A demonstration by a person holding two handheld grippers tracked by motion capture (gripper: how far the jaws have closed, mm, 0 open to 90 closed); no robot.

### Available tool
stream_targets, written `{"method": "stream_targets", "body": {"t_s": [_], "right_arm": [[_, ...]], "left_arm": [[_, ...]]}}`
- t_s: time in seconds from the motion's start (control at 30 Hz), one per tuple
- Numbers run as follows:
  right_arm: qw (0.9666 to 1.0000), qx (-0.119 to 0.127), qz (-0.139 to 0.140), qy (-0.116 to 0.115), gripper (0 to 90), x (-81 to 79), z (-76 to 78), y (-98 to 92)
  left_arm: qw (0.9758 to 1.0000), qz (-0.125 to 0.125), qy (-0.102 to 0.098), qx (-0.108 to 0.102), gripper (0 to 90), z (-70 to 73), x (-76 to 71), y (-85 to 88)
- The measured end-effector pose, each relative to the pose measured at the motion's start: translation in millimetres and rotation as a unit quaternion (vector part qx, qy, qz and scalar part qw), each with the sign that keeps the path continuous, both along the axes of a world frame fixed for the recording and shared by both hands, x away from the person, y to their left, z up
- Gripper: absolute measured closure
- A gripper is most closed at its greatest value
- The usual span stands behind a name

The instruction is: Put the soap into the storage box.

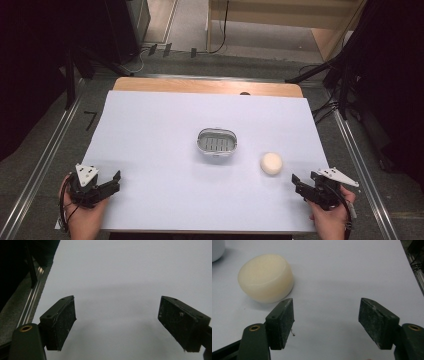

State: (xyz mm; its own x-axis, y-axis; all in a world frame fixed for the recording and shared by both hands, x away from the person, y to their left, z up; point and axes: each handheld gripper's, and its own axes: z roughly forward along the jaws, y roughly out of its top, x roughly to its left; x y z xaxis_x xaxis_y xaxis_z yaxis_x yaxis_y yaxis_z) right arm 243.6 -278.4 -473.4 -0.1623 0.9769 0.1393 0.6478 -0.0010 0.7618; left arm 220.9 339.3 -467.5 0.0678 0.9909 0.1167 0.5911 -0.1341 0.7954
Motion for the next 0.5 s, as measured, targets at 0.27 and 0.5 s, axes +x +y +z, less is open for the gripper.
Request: {"method": "stream_targets", "body": {"t_s": [0.27,0.5], "right_arm": [[0.9996,-0.016,0.022,0.011,22.9,1.7,3.5,12.3],[0.9983,-0.006,0.043,0.039,20.5,7.5,4.8,17.0]], "left_arm": [[1.0,0.0,-0.004,0.002,15.7,0.0,-0.8,-0.4],[0.9999,-0.002,-0.005,0.009,15.7,0.0,-1.5,-2.0]]}}
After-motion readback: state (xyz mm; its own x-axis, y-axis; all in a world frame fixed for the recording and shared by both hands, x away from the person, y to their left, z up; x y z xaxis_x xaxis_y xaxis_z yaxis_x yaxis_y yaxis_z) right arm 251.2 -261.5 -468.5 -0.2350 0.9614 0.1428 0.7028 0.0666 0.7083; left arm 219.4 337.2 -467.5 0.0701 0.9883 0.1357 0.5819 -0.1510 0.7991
